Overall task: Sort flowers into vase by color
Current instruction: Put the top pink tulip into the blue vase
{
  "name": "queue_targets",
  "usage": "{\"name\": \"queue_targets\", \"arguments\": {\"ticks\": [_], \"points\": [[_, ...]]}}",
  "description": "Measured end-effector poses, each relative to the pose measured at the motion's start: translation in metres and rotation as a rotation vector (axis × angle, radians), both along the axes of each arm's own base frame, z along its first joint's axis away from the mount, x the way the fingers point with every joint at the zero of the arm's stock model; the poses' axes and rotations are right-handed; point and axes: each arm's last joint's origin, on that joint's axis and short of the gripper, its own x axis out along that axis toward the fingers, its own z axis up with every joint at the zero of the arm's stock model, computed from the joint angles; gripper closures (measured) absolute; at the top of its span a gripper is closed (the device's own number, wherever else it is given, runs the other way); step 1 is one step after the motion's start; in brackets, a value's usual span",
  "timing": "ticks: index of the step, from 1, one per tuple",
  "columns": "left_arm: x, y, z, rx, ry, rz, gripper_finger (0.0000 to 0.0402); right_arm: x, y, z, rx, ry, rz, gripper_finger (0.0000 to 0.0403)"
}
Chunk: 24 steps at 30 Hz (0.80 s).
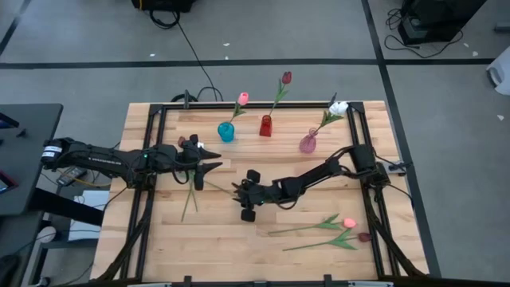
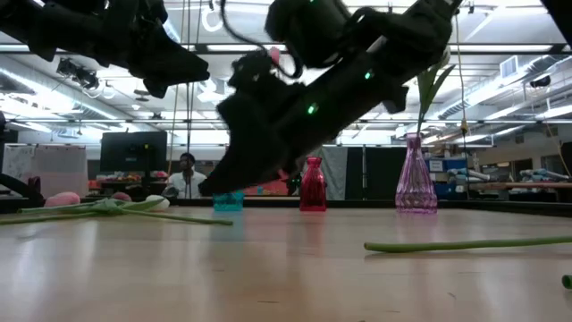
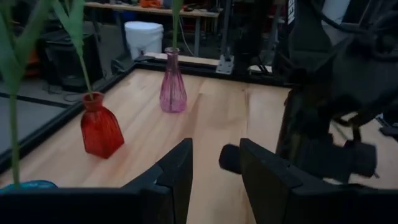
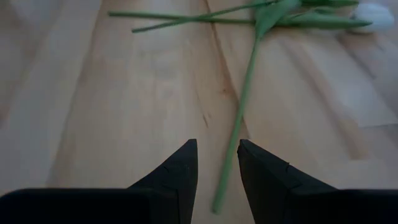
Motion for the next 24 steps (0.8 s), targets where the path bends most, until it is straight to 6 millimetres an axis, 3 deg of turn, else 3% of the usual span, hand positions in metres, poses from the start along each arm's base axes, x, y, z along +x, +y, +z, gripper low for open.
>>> {"name": "queue_targets", "arguments": {"ticks": [7, 11, 14, 18, 24], "points": [[0.000, -0.003, -0.001, -0.023, 0.011, -0.030, 0.0266, 0.003, -0.001, -0.023, -0.006, 0.047, -0.083, 0.0274], [0.000, -0.003, -0.002, -0.024, 0.018, -0.033, 0.0266, 0.002, -0.001, -0.025, -0.011, 0.070, -0.094, 0.0283], [0.000, -0.003, -0.002, -0.024, 0.017, -0.034, 0.0266, 0.001, -0.003, -0.026, 0.021, 0.093, -0.108, 0.0310], [0.000, -0.003, -0.002, -0.024, 0.014, -0.034, 0.0266, 0.000, -0.006, -0.028, 0.064, 0.131, -0.104, 0.0383], [0.000, -0.003, 0.001, -0.033, -0.018, -0.046, 0.0266, -0.002, -0.007, -0.027, 0.065, 0.159, -0.099, 0.0397]]}}
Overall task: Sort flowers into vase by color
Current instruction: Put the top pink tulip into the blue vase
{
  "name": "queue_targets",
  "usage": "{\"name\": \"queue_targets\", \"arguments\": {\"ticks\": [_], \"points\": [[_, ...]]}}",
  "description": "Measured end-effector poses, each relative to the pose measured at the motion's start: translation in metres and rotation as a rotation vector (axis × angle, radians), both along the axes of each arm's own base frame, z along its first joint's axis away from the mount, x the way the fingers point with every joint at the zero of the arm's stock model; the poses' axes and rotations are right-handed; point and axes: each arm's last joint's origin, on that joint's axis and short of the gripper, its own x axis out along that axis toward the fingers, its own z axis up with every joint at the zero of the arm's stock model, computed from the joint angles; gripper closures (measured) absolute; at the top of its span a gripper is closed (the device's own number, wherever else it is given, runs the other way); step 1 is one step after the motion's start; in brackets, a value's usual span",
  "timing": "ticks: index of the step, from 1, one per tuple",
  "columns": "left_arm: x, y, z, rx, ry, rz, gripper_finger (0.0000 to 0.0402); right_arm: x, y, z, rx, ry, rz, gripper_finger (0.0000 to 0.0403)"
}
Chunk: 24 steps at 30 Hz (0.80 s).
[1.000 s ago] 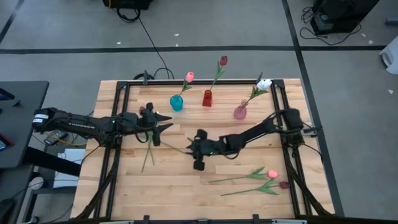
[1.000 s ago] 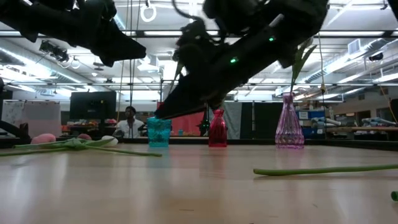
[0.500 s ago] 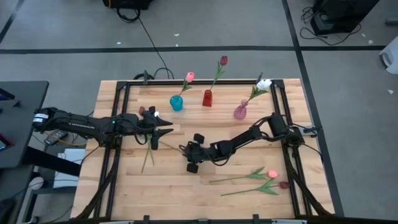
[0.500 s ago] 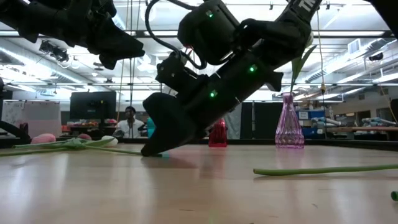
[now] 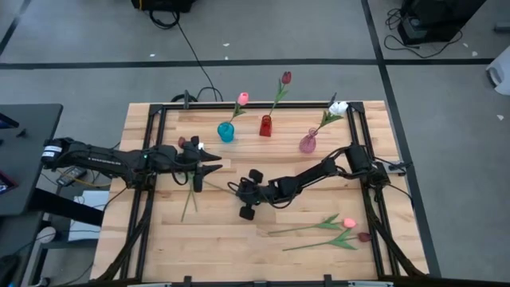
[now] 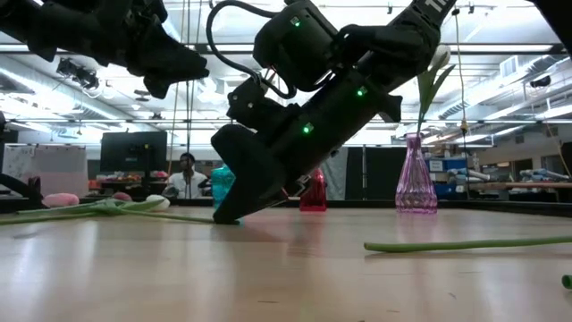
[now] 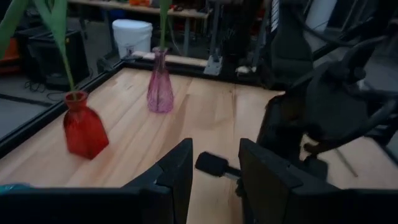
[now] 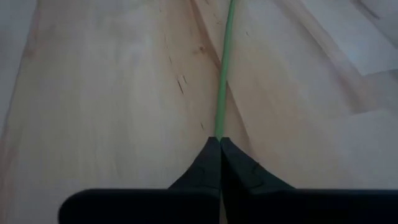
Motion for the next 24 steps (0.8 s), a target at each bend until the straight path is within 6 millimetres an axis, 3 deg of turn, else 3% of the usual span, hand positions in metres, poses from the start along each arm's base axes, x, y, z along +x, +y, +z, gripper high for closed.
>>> {"name": "queue_targets", "arguments": {"ticks": [4, 12, 20, 24], "points": [[-0.002, -0.001, 0.007, -0.009, -0.062, -0.046, 0.0266, -0.007, 0.001, 0.014, -0.032, 0.036, 0.010, 0.0399], [-0.008, -0.002, 0.009, -0.013, -0.058, -0.075, 0.0266, -0.043, 0.007, 0.072, -0.157, 0.190, -0.043, 0.0400], [-0.009, -0.002, 0.000, -0.034, 0.036, -0.070, 0.0266, -0.086, 0.014, 0.094, -0.193, 0.424, -0.127, 0.0402], [-0.008, -0.002, -0.007, -0.065, 0.104, -0.061, 0.0266, -0.099, 0.016, 0.113, -0.239, 0.408, -0.156, 0.0402]]}}
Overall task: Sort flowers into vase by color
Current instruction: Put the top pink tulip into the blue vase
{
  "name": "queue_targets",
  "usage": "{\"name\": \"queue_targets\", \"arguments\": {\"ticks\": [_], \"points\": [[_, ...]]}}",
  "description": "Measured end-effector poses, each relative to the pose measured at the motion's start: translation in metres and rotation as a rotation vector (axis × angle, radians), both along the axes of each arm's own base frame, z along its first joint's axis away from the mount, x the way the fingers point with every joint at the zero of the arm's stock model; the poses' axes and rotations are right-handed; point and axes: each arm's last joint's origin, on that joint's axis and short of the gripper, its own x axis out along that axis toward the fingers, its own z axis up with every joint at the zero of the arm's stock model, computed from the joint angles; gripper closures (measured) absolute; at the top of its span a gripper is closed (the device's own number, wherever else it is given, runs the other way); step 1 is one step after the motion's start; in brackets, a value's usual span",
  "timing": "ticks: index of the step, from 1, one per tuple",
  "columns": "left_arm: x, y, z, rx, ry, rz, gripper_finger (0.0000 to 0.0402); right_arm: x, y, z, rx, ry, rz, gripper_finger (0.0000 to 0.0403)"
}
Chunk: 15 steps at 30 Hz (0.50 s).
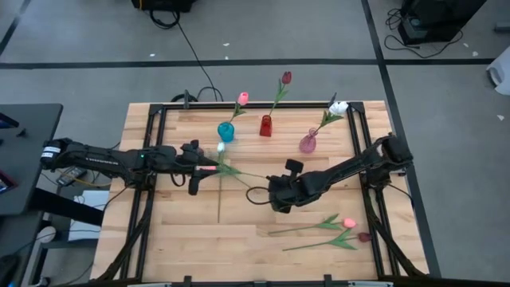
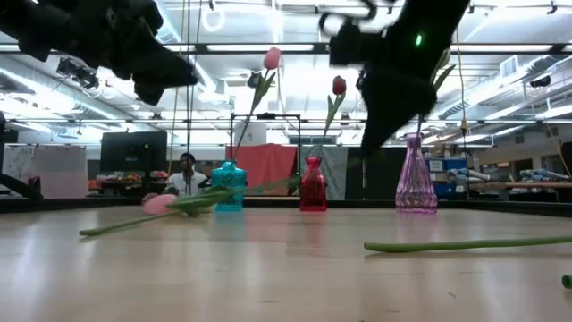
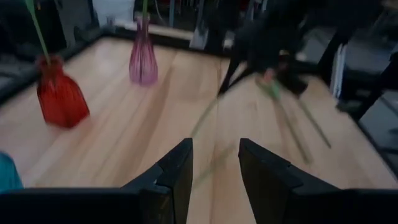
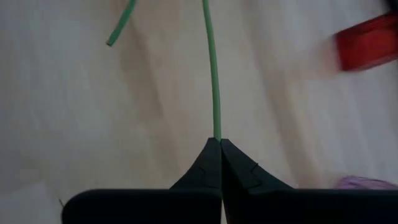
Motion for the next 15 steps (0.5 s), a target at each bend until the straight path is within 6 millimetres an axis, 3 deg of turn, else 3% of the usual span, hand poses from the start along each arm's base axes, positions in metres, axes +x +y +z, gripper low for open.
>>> {"name": "queue_targets", "arguments": {"ticks": [7, 15], "points": [[0.020, -0.011, -0.032, -0.020, 0.195, -0.062, 0.0266, -0.009, 0.003, 0.034, 0.001, -0.139, 0.019, 0.0402], [0.053, -0.014, -0.048, 0.195, 0.187, 0.059, 0.0266, -0.002, 0.006, 0.038, 0.047, -0.189, 0.080, 0.0402]]}}
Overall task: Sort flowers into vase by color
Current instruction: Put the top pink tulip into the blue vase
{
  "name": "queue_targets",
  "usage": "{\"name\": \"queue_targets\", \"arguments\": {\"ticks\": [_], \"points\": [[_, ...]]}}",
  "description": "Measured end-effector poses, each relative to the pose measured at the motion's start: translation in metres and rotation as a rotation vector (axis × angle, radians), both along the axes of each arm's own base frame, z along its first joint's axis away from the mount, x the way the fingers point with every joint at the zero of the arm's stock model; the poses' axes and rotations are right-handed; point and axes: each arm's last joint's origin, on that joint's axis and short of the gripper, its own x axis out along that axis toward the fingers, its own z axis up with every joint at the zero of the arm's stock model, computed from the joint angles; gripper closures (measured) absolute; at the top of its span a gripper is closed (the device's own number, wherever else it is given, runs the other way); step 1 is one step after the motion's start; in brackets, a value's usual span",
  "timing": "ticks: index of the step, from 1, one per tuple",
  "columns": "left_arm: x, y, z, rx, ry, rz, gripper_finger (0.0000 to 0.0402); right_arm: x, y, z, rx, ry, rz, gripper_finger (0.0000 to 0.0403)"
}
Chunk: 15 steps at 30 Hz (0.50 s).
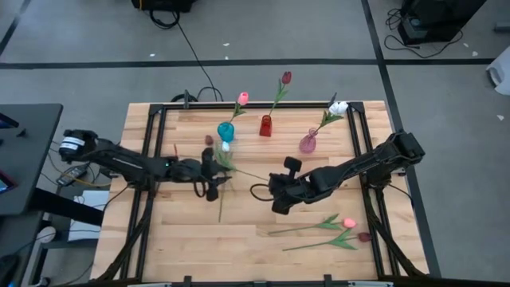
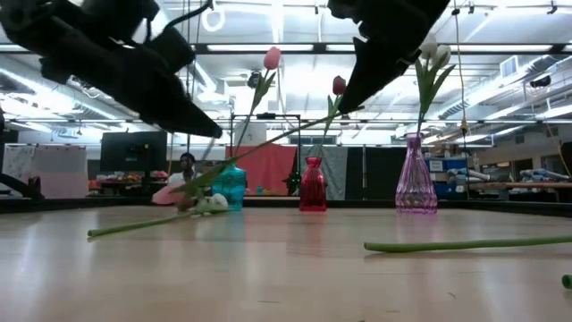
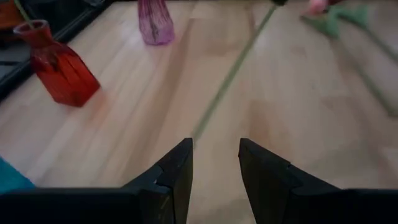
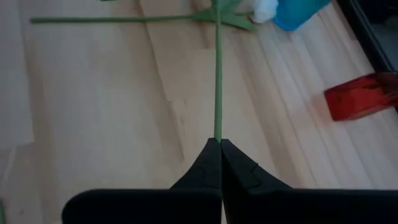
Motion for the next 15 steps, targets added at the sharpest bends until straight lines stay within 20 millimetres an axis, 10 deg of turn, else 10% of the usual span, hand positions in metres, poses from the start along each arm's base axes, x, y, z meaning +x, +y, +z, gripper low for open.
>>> {"name": "queue_targets", "arguments": {"ticks": [15], "points": [[0.020, -0.026, -0.005, -0.170, 0.021, -0.140, 0.0266, 0.001, -0.002, 0.002, -0.045, -0.039, -0.054, 0.0402]]}}
